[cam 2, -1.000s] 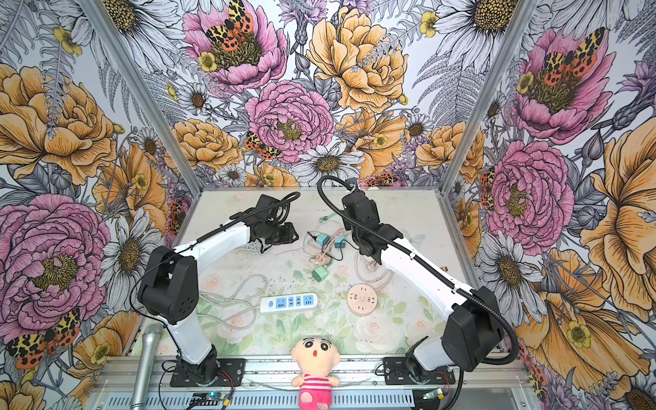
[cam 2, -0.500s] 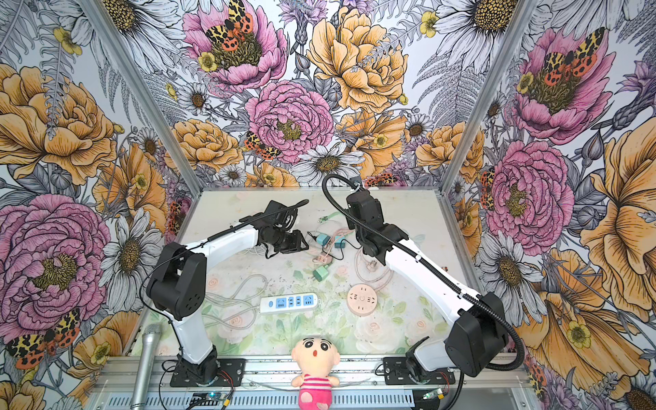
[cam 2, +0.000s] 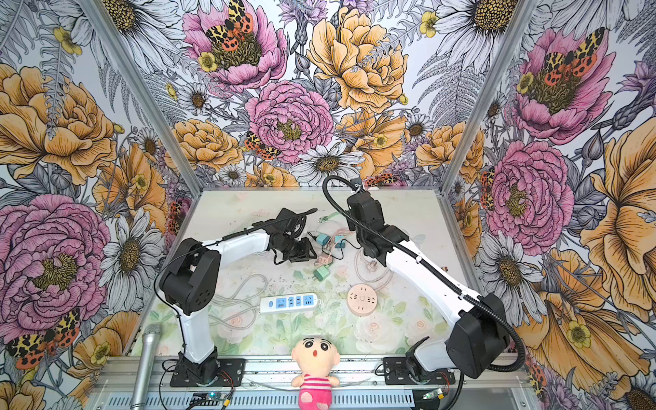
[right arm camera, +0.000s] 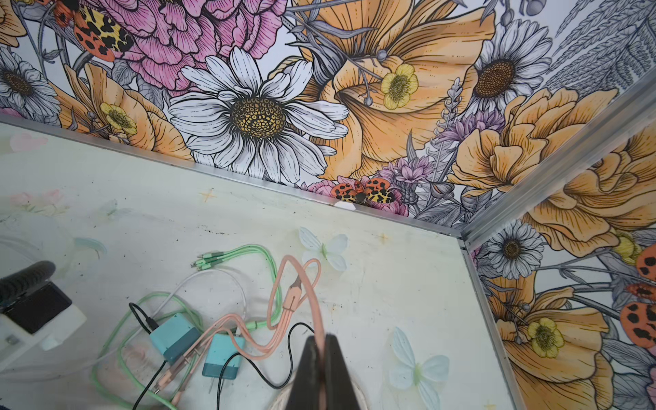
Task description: Insert the plug
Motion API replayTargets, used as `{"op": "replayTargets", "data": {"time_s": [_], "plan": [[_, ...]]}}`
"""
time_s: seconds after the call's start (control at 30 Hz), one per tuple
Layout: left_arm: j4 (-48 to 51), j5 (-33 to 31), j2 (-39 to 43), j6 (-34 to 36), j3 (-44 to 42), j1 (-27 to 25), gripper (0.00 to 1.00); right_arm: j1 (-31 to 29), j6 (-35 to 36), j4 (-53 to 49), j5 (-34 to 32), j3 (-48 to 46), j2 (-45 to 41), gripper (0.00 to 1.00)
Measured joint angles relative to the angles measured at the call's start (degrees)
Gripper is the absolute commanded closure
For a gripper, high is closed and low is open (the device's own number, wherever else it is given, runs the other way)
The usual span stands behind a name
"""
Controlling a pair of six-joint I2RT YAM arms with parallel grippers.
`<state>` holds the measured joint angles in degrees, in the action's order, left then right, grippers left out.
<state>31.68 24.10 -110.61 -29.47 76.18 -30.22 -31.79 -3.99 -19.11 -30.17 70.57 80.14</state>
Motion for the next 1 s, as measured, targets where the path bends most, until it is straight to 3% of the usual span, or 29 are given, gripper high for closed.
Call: {"op": "replayTargets", "data": {"time_s": [0.43,1.0], "plan": [[-4.3,1.4,-2.9,-5.0,0.7,-0.9,0.52,0.0,0.0,0.0,0.0,0.0,-0.5,1.0],[-6.3,3.4,-4.4,-8.4,0.7,-2.3,0.49,0.0,0.0,0.0,0.4,-0.3,-0.5,1.0]]}}
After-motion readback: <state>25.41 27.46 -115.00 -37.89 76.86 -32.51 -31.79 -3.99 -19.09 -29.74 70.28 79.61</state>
